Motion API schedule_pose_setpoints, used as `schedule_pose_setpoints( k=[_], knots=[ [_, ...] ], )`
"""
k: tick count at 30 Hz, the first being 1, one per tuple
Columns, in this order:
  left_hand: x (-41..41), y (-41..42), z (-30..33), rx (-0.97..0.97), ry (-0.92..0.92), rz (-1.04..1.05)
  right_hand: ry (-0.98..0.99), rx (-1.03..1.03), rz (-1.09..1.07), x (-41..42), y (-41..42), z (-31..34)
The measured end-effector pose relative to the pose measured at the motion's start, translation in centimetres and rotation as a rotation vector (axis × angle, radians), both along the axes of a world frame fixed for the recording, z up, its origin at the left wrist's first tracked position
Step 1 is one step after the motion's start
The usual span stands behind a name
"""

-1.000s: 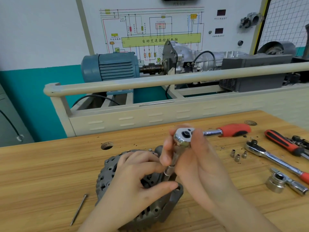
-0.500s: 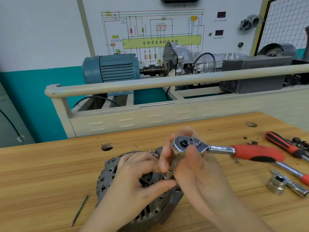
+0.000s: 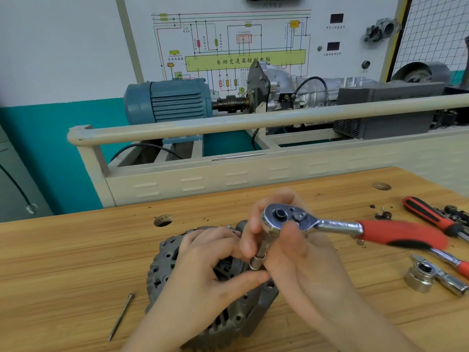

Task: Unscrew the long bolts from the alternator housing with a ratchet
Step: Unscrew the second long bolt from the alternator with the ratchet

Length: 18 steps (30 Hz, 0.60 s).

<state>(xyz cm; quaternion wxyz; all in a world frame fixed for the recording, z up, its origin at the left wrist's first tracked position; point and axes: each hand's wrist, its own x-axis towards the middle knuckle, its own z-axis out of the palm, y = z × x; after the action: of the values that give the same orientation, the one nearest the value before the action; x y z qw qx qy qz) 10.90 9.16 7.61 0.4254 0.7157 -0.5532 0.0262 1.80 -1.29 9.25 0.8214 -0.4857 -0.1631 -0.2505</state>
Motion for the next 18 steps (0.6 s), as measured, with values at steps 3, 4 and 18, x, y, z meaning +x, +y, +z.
schedule_pose_setpoints(
  k=[3,4,18],
  knots=[
    [0.07,0.07,0.12,0.015,0.016,0.006,-0.009,0.003,0.002,0.07,-0.07,0.11],
    [0.11,0.1,0.16,0.021,0.016,-0.008,-0.011,0.004,0.006,0.13,-0.13,0.19],
    [0.02,0.06,0.03,0.034,-0.017,0.038,-0.003,0.037,-0.002,0.2,-0.36,0.15]
  ],
)
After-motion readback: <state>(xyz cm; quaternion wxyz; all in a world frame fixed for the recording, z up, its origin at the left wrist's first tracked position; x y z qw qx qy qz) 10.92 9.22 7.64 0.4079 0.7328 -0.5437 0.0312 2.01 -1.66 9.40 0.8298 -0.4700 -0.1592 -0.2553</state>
